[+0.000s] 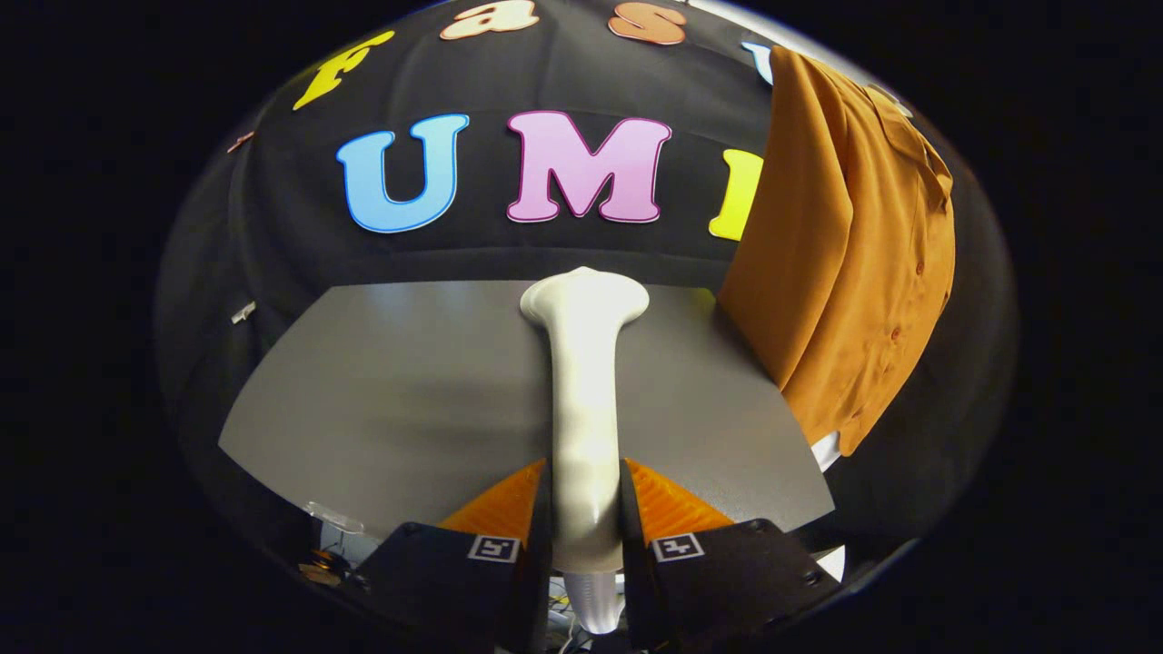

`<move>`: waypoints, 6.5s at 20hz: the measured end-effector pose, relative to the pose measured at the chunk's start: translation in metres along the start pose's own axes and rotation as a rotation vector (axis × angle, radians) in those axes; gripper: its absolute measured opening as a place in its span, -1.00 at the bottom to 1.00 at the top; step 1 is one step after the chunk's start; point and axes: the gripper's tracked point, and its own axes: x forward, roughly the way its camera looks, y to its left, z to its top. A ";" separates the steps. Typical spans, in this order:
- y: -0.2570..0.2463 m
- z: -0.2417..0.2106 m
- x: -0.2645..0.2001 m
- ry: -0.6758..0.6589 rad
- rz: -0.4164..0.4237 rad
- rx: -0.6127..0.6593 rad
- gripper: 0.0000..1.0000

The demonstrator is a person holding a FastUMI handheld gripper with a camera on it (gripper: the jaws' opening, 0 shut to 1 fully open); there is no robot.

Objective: Iron the clothes twice with a garment steamer, once on the left side and once on the right side.

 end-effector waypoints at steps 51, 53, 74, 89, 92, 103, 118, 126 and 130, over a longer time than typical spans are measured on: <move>-0.287 0.096 -0.103 -0.717 0.028 0.163 -0.57; -0.286 0.086 -0.093 -0.690 0.025 0.154 -0.57; -0.279 -0.053 -0.029 -0.410 0.000 0.114 -0.56; -0.278 -0.092 -0.068 -0.365 0.031 0.120 -0.56; -0.288 -0.045 -0.106 -0.482 0.029 0.127 -0.56; -0.336 0.101 -0.236 -0.856 0.020 0.178 -0.57; -0.412 0.113 -0.158 -0.792 -0.060 0.227 -0.57; -0.411 0.084 -0.106 -0.683 -0.052 0.238 -0.57; -0.402 0.048 -0.069 -0.579 -0.044 0.232 -0.57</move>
